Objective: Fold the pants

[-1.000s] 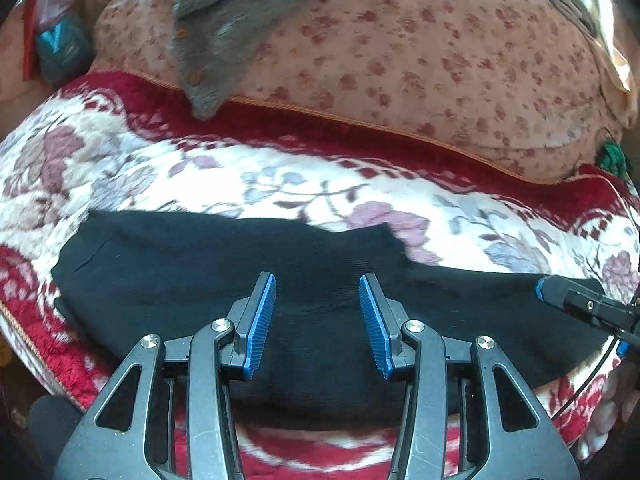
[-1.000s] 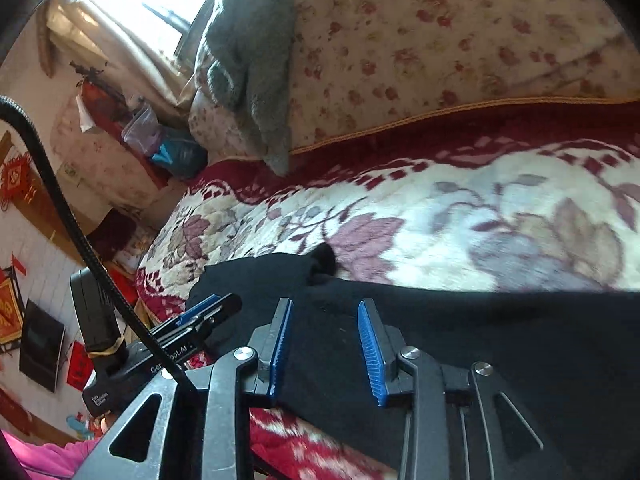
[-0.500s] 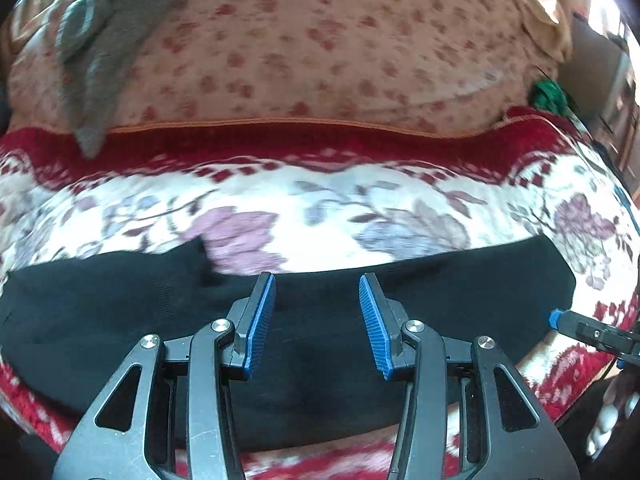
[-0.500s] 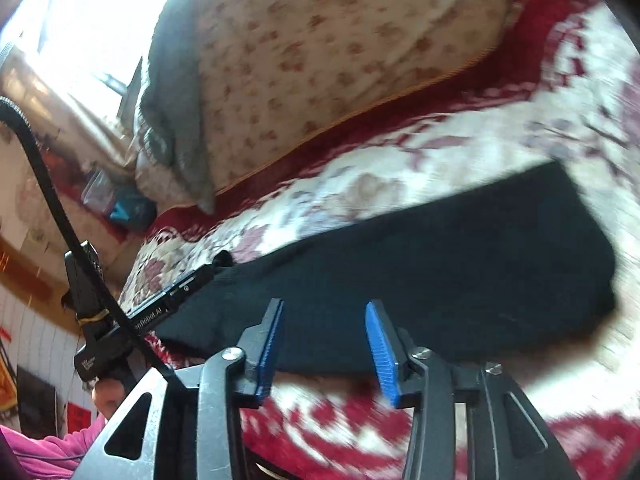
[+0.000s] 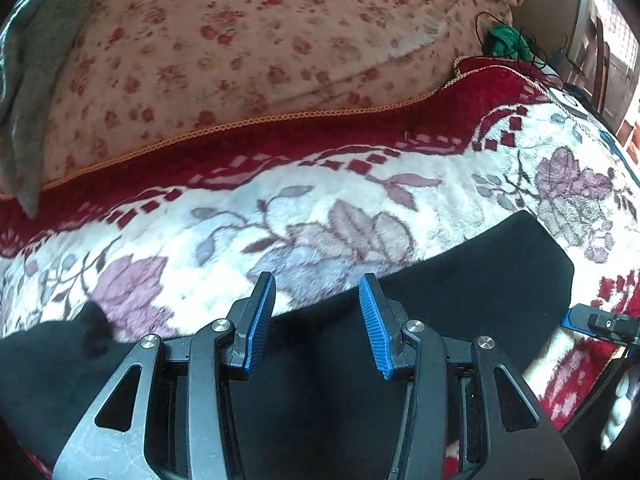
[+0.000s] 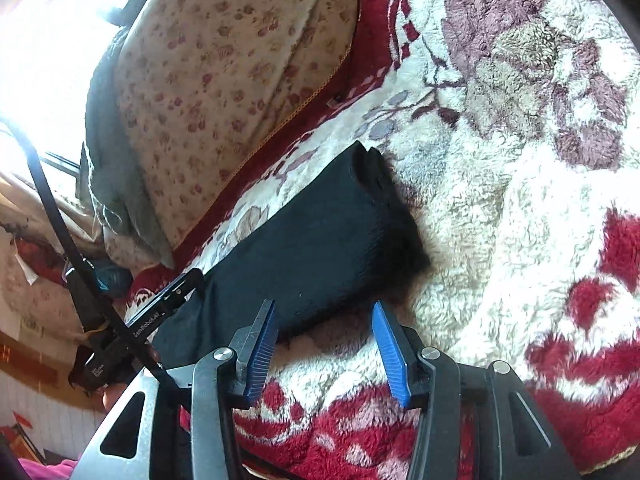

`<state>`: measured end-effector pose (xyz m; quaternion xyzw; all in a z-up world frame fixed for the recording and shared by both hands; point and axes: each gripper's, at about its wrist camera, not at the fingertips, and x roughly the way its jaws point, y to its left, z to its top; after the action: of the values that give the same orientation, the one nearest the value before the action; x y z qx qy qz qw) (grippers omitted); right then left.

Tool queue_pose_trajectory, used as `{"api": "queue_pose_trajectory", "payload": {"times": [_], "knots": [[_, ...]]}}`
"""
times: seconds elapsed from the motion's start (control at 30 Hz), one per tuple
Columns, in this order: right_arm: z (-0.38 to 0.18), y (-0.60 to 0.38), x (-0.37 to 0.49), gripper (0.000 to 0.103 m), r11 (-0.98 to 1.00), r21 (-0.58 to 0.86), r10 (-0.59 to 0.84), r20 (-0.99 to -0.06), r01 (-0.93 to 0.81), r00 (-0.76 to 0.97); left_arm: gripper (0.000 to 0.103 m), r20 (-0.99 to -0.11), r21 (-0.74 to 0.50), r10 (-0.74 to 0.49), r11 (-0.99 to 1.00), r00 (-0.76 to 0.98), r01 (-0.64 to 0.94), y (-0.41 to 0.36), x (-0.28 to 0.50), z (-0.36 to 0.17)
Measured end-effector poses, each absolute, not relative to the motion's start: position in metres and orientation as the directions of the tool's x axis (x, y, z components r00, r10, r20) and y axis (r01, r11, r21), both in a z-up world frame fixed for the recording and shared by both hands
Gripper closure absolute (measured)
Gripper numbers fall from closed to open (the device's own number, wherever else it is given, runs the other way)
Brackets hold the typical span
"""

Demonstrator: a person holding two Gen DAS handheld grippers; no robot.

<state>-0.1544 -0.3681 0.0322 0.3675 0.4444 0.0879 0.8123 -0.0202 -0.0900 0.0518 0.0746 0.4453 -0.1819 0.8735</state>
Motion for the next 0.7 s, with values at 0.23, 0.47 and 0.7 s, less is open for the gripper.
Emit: {"api": "queue_pose_trajectory", "payload": {"times": [0.23,0.47,0.7], "knots": [[0.021,-0.367,-0.142,0.054,0.692,0.698,0.494,-0.644,0.184,0.584,0.060,-0.834,-0.080,-0.302,0.894,0.462,0.441,-0.107,-0.003,0.046],[0.009,-0.383,-0.134,0.054,0.602,0.775,0.520,-0.563,0.192,0.642,0.060,-0.858,-0.197,-0.415,0.810,0.302,0.552,-0.134,0.017,0.040],[0.000,-0.396,-0.135,0.057,0.519,0.837,0.533,-0.474,0.172,0.701,0.060,-0.874,-0.194,-0.453,0.657,0.176,0.729,-0.179,0.018,0.033]]}}
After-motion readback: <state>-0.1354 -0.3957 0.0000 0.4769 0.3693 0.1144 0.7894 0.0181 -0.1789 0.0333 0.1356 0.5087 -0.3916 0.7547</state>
